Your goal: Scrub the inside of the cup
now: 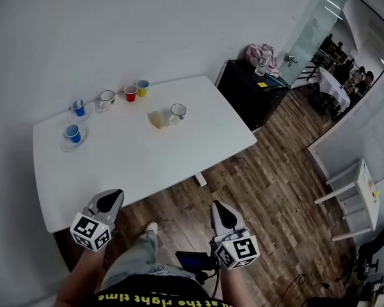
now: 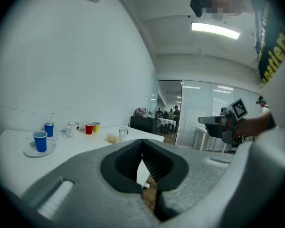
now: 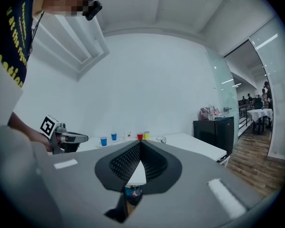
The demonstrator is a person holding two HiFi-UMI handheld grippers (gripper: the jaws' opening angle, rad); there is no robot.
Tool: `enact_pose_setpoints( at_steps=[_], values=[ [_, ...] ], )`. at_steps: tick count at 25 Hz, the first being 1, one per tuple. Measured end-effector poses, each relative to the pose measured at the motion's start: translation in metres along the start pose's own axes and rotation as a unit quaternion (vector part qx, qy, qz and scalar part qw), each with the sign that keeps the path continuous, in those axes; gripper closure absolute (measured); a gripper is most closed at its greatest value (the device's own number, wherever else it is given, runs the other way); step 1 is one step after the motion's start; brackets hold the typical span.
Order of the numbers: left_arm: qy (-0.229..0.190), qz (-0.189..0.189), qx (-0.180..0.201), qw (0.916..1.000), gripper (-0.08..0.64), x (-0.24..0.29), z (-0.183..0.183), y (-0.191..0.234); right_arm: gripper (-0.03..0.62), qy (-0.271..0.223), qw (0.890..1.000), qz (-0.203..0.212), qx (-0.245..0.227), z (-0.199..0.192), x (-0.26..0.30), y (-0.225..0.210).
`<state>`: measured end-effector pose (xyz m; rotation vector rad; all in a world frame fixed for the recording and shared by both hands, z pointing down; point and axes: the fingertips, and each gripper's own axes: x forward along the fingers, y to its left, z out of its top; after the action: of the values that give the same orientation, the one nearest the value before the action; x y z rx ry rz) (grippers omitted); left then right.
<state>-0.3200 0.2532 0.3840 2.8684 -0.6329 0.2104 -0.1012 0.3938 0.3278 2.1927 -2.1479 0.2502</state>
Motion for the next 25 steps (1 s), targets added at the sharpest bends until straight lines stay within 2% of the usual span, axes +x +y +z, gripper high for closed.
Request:
enact_pose_setpoints(
  at_steps=[12, 16, 21, 25],
  values=[
    [-0.009, 0.009, 0.018, 0.9998, 0.558, 0.1, 0.052, 0.071, 0.586, -0.016, 1.0, 0.022, 0.011, 0.03, 0.116, -0.058],
    [-0.002, 0.021, 0.038, 0.9991, 0.558, 0.124, 0.061, 0.102, 0.584, -0.012, 0.999, 0.033, 0.016, 0.031, 0.149, -0.066],
    [-0.006, 0.022, 0.035, 0.9991, 0.558, 0.16, 0.075, 0.14, 0.584, -0.006, 0.999, 0.029, 0.016, 0.037, 0.186, -0.084],
    [0.004, 0.003, 0.025, 0.9997, 0.558, 0.186, 0.076, 0.154, 0.584, -0.004, 0.999, 0.037, 0.018, 0.042, 0.208, -0.092]
  ],
)
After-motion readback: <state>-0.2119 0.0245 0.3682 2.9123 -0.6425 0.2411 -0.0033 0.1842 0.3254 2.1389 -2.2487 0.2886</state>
